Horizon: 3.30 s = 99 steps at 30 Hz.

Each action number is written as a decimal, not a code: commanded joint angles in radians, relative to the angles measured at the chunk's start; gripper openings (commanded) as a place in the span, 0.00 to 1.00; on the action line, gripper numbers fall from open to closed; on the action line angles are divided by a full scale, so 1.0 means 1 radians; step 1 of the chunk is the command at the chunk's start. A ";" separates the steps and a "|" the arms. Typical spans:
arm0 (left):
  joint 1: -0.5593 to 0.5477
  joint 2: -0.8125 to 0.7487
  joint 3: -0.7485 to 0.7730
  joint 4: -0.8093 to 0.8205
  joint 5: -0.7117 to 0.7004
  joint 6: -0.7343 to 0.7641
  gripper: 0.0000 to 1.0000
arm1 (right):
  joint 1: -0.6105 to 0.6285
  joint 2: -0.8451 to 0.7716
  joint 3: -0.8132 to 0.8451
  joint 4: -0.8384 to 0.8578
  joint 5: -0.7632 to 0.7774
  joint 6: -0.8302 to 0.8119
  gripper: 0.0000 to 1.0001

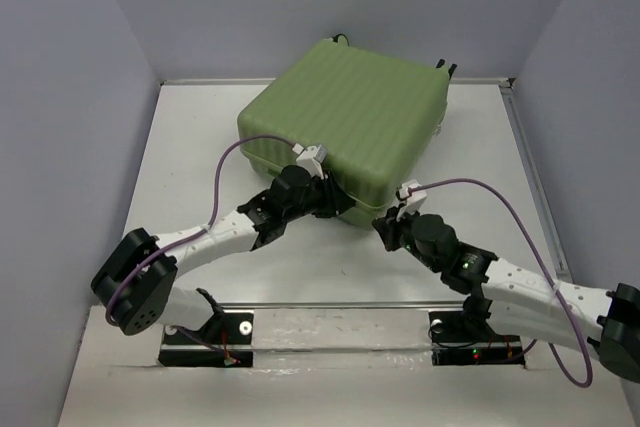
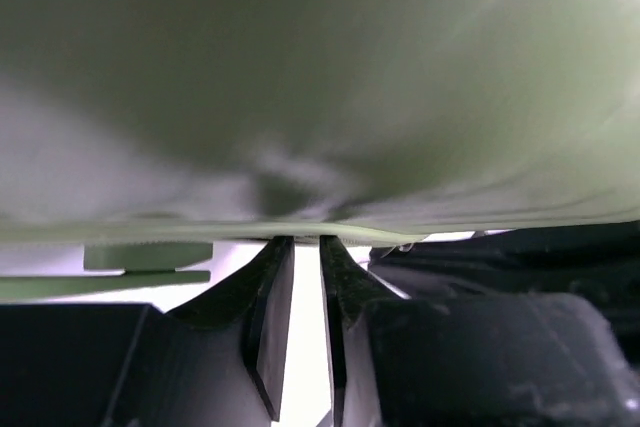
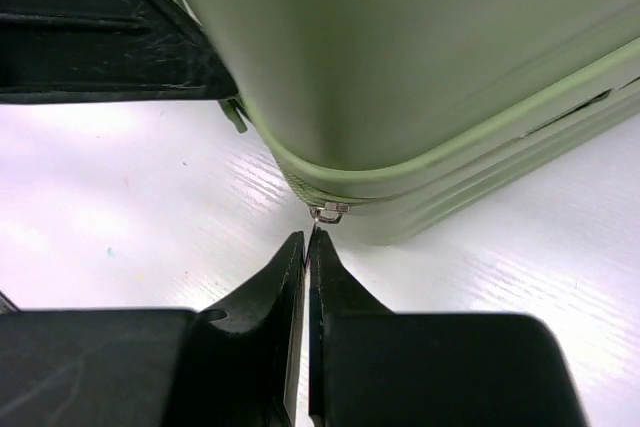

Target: Pack the luggage

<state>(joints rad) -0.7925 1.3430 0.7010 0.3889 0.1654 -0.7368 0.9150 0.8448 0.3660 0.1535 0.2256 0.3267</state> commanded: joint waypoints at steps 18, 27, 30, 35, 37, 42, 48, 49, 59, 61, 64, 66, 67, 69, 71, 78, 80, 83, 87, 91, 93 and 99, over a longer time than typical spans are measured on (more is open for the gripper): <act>-0.008 -0.051 0.061 -0.014 -0.043 -0.007 0.30 | 0.311 0.494 0.404 0.184 0.489 0.169 0.07; 0.327 -0.424 0.176 -0.433 -0.115 0.174 0.92 | 0.311 0.343 0.211 0.127 0.341 0.288 0.07; 0.502 -0.371 0.287 -0.487 -0.035 0.226 0.98 | 0.311 0.317 0.189 0.100 0.325 0.295 0.07; 0.677 -0.145 0.469 -0.504 0.123 0.280 0.99 | 0.311 0.330 0.217 0.077 0.322 0.285 0.07; 0.716 -0.029 0.537 -0.547 0.149 0.321 0.99 | 0.311 0.344 0.223 0.073 0.305 0.282 0.07; 0.730 0.203 0.715 -0.558 0.355 0.382 0.99 | 0.311 0.359 0.220 0.073 0.278 0.288 0.07; 0.727 0.387 0.833 -0.591 0.482 0.436 0.99 | 0.320 0.350 0.209 0.073 0.261 0.288 0.07; 0.725 0.392 0.816 -0.573 0.532 0.424 0.96 | 0.320 0.350 0.211 0.073 0.261 0.287 0.07; 0.595 0.173 0.229 -0.201 0.559 0.188 0.40 | 0.320 0.618 0.490 0.073 0.235 0.141 0.07; 0.584 0.111 0.158 -0.157 0.566 0.156 0.39 | 0.320 0.687 0.611 0.073 0.219 0.100 0.07; 0.581 0.016 0.022 -0.116 0.582 0.134 0.36 | 0.320 0.801 0.753 0.073 0.175 0.045 0.07; 0.581 -0.088 -0.066 -0.122 0.580 0.135 0.36 | 0.320 0.868 0.844 0.073 0.086 -0.009 0.07; 0.581 -0.125 -0.093 -0.131 0.574 0.135 0.36 | 0.320 0.887 0.869 0.075 0.055 -0.015 0.07; 0.581 -0.248 -0.165 -0.159 0.577 0.123 0.36 | 0.320 0.934 0.907 0.075 -0.003 -0.026 0.07; 0.581 -0.329 -0.207 -0.203 0.545 0.116 0.36 | 0.320 0.964 0.953 0.081 -0.104 -0.038 0.07; 0.578 -0.533 -0.230 -0.351 0.499 0.137 0.37 | 0.355 0.961 0.949 0.097 -0.325 -0.023 0.10; 0.578 -0.550 -0.213 -0.367 0.476 0.143 0.38 | 0.399 0.894 0.915 0.017 -0.307 -0.023 0.37; 0.579 -0.561 -0.199 -0.398 0.419 0.171 0.38 | 0.436 0.767 0.889 -0.148 -0.266 0.012 0.72; 0.578 -0.567 -0.195 -0.412 0.399 0.175 0.39 | 0.436 0.549 0.814 -0.284 -0.237 0.064 0.85; 0.575 -0.568 -0.192 -0.409 0.399 0.174 0.39 | 0.374 0.328 0.775 -0.397 0.099 0.080 0.94; 0.564 -0.579 -0.192 -0.409 0.402 0.174 0.40 | 0.267 0.214 0.763 -0.477 0.263 0.112 0.98; 0.495 -0.605 -0.202 -0.418 0.369 0.169 0.45 | -0.379 0.059 0.650 -0.535 0.131 0.149 1.00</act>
<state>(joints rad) -0.1921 0.7418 0.5358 0.1738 0.3183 -0.5755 0.8360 0.9287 1.0836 -0.2520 0.3843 0.4435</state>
